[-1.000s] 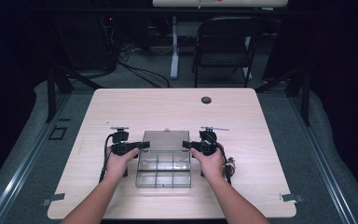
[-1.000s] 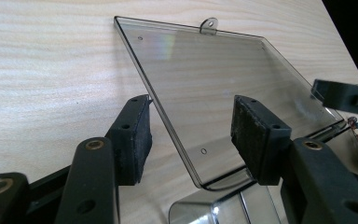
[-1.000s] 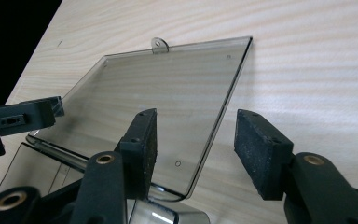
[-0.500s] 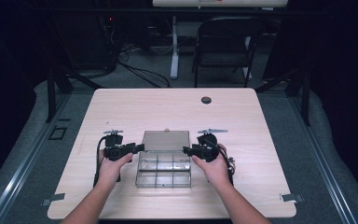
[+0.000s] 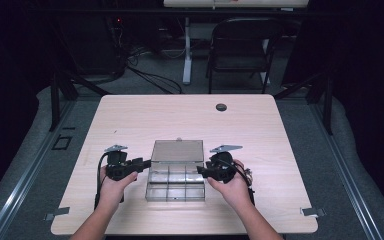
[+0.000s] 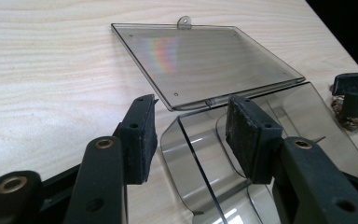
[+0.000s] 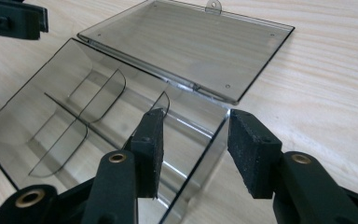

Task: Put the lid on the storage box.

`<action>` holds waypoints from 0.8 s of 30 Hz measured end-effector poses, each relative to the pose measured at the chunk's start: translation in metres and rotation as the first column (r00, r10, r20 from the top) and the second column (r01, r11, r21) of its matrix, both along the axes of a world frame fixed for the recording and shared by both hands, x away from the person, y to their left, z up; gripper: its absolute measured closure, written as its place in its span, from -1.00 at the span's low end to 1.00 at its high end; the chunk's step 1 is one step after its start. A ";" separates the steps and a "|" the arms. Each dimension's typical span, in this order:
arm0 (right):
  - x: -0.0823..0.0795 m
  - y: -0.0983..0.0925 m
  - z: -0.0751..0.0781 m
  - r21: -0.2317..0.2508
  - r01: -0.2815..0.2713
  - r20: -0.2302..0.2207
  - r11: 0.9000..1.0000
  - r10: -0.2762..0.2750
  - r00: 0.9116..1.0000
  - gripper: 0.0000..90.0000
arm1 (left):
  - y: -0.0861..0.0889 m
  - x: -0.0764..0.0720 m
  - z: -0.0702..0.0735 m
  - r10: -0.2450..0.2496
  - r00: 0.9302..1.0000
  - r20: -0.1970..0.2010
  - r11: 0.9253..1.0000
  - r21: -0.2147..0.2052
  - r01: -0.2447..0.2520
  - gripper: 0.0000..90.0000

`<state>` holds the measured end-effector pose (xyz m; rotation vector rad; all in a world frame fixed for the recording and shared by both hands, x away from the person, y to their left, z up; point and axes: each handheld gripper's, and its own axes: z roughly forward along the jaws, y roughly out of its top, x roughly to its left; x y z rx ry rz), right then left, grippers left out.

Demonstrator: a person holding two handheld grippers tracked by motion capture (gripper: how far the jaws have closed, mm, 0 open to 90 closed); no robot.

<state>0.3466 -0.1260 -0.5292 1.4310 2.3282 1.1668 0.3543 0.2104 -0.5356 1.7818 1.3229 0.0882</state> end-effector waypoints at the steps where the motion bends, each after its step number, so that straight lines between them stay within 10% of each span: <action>1: 0.000 0.000 0.000 0.000 0.000 0.000 1.000 0.000 1.000 0.25 | 0.000 0.000 0.000 0.000 1.000 0.000 1.000 0.000 0.000 0.17; 13: -0.013 -0.041 0.004 0.034 0.080 0.023 0.996 -0.081 0.996 0.36 | 0.009 -0.007 -0.001 -0.027 1.000 0.004 0.999 -0.030 0.027 0.15; 24: -0.020 -0.078 0.011 -0.058 0.184 0.084 0.981 -0.178 0.980 0.39 | 0.011 -0.008 -0.002 -0.037 0.999 0.019 0.999 0.007 0.037 0.13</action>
